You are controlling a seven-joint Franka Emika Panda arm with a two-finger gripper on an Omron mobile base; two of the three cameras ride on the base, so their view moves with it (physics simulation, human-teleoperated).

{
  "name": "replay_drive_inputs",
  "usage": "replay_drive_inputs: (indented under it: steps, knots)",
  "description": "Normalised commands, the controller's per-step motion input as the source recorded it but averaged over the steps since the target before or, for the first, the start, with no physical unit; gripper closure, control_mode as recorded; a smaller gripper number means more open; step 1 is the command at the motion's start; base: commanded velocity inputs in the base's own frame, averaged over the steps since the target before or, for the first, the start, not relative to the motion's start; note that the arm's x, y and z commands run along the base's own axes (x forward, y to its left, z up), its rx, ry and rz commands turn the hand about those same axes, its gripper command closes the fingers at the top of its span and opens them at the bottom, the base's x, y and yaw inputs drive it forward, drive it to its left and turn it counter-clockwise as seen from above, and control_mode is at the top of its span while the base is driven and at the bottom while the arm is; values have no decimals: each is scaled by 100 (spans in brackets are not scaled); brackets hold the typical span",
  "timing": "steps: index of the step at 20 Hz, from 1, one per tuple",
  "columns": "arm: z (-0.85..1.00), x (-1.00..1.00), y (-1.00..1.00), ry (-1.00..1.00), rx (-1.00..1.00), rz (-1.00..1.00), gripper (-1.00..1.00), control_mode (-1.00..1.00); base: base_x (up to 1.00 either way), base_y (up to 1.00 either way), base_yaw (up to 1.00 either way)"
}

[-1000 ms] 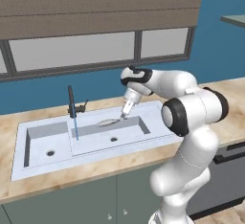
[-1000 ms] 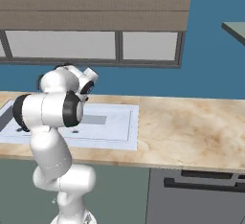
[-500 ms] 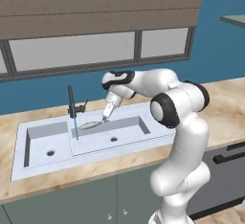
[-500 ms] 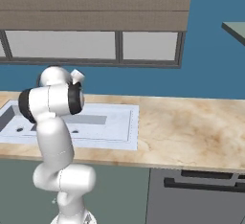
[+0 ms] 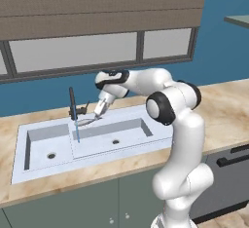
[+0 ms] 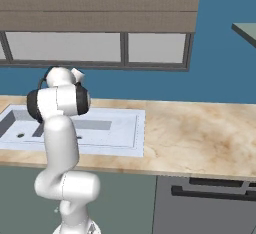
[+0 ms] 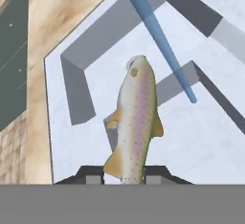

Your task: Take the fish out of the fridge, briefly rinse it in the sink, and place it on the tray next to the sink.

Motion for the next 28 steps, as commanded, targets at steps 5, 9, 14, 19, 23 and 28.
replay_drive_inputs:
  steps: [5,9,14,19,23,28]
  knots:
    - [0,44,20,-1,-2,-7,100,-100,0,0,0]
    - [-6,56,14,0,-1,-6,100,-100,0,0,0]
    - [-5,55,20,0,-1,-4,100,-100,0,0,0]
    - [0,3,9,2,1,0,100,-100,0,0,0]
    - [0,-79,27,0,0,8,100,-100,0,0,0]
    - [0,-88,19,0,0,11,100,-100,0,0,0]
